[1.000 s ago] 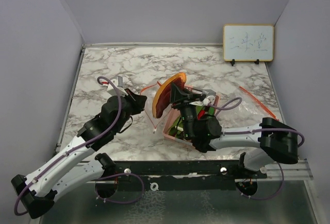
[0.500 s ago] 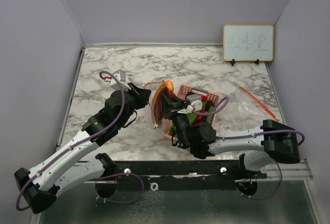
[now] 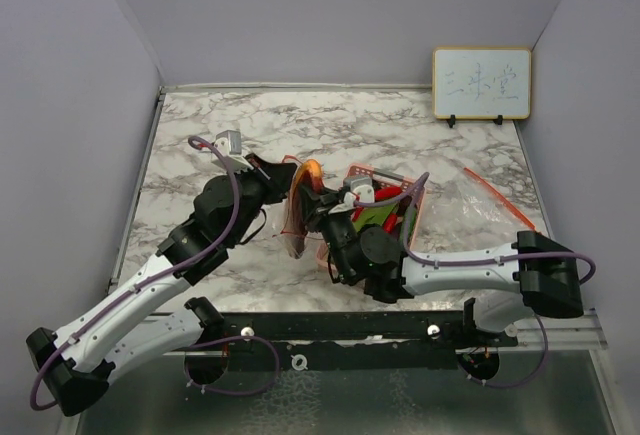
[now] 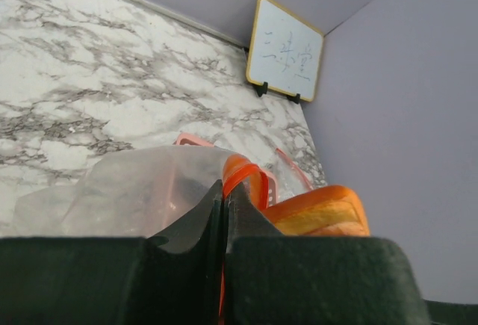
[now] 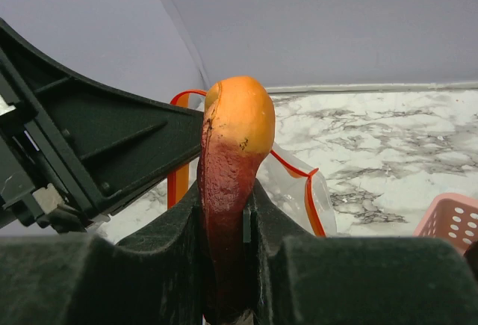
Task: Place the food in the zip-top bag and seal the zipper
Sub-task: Place the fake food in the zipper food storage bag.
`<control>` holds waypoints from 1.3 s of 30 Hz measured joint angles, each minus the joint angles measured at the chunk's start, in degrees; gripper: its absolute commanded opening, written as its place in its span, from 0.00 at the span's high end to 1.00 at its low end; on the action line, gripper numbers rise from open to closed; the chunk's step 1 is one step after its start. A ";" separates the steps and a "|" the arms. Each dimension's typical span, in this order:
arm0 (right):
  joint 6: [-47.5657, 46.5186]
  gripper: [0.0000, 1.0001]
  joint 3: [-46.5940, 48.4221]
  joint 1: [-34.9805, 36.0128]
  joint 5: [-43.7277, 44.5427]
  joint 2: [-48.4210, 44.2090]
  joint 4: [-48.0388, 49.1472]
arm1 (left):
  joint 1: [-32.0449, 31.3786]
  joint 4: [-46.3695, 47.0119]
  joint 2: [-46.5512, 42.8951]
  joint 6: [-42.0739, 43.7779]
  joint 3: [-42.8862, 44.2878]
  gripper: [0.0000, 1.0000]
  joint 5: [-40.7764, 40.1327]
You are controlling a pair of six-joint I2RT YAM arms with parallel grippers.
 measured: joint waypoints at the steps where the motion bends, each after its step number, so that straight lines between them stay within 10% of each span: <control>1: 0.83 0.98 1.05 -0.09 0.00 0.15 -1.86 | 0.00 0.98 -0.22 0.63 -0.20 1.00 0.55; 9: 9.25 0.96 5.05 -2.29 0.02 1.40 -12.74 | 0.24 6.88 -1.20 3.91 -1.38 1.00 4.07; 19: 17.11 0.33 10.45 -5.92 -3.37 2.75 -27.78 | 0.22 10.16 -5.33 4.96 -4.61 1.00 6.10; 39: 25.33 0.38 1.20 -5.97 -16.65 -17.81 -55.45 | 0.31 6.80 -10.99 4.76 -10.93 1.00 -1.64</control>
